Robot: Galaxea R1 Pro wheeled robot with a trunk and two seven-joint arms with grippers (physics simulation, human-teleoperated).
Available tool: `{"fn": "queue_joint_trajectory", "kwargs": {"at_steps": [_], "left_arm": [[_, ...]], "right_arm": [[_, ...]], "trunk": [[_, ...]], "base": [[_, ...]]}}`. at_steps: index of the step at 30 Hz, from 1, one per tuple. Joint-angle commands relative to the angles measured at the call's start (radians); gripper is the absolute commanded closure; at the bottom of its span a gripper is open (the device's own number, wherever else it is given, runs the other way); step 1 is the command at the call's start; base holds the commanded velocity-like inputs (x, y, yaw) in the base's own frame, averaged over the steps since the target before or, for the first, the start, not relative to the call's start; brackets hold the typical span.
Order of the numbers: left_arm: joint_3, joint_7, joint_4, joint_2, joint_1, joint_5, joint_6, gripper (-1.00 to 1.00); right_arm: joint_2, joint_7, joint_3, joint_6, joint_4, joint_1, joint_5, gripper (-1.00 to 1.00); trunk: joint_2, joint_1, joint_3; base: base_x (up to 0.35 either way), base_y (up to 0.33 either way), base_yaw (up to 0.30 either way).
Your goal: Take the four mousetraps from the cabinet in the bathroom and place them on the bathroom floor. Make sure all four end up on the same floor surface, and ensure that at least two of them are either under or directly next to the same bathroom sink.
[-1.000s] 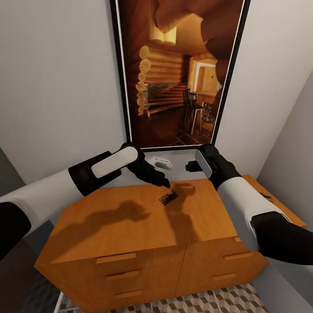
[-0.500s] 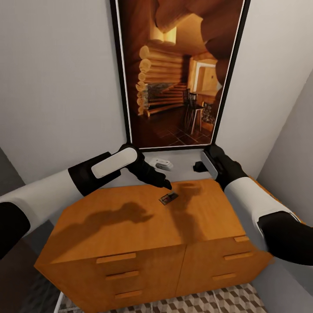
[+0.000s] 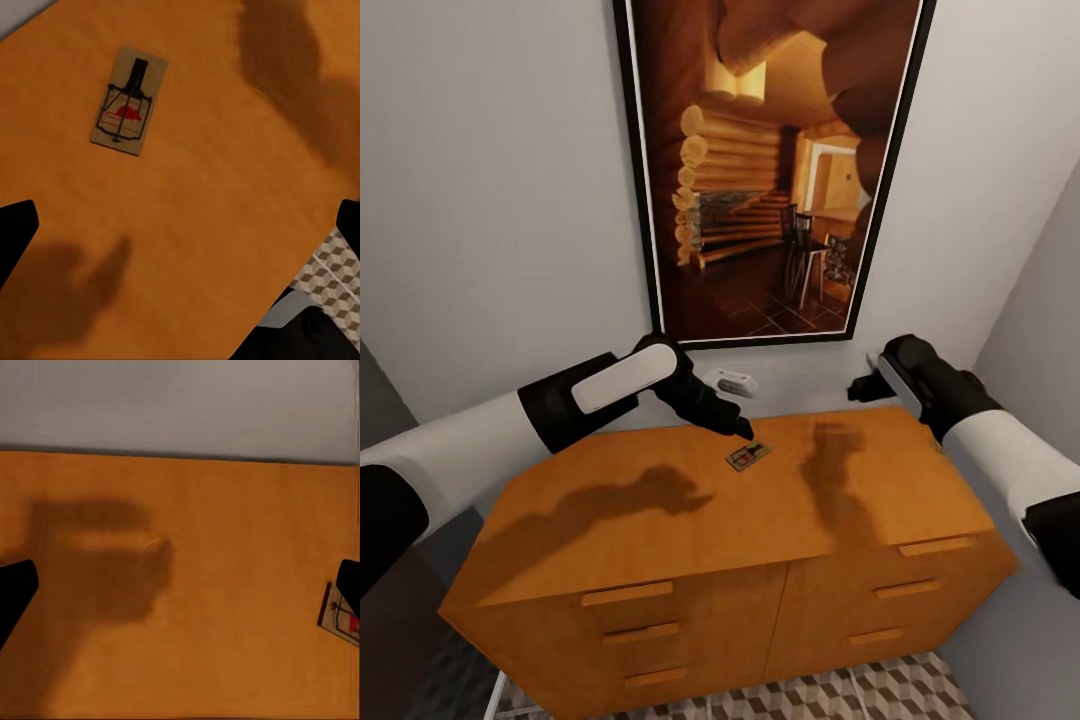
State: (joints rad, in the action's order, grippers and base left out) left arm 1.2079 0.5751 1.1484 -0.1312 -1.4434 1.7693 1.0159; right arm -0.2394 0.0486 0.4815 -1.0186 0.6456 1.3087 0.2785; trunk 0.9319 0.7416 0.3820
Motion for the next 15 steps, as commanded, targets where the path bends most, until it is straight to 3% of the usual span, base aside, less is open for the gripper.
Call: {"fn": "queue_joint_trajectory", "kwargs": {"at_steps": [1, 2, 3, 8, 15], "left_arm": [[0.003, 0.009, 0.001, 0.0, -0.002, 0.01, -0.002, -1.0], [0.003, 0.009, 0.001, 0.0, -0.002, 0.01, -0.002, -1.0], [0.004, 0.009, 0.001, 0.0, -0.002, 0.01, -0.002, -1.0], [0.004, 0.009, 0.001, 0.0, -0.002, 0.01, -0.002, -1.0], [0.001, 0.009, -0.006, -0.001, -0.002, 0.008, -0.002, -1.0]], "right_arm": [[-0.023, -0.026, 0.023, -0.003, 0.004, 0.001, 0.01, -1.0], [-0.045, -0.054, 0.041, -0.003, 0.007, 0.002, 0.01, -1.0], [-0.086, -0.105, 0.085, -0.003, 0.015, 0.003, 0.009, -1.0], [-0.178, -0.224, 0.195, 0.0, 0.049, 0.004, 0.009, -1.0], [-0.293, -0.424, 0.261, 0.003, 0.145, 0.006, 0.003, -1.0]], "trunk": [[0.001, 0.0, 0.001], [0.001, 0.0, 0.001], [0.001, 0.0, 0.001], [0.001, 0.0, 0.001], [0.001, 0.0, 0.001]], "base": [[0.0, 0.0, 0.0], [0.0, 0.0, 0.0], [0.0, 0.0, 0.0], [0.0, 0.0, 0.0], [0.0, 0.0, 0.0]]}}
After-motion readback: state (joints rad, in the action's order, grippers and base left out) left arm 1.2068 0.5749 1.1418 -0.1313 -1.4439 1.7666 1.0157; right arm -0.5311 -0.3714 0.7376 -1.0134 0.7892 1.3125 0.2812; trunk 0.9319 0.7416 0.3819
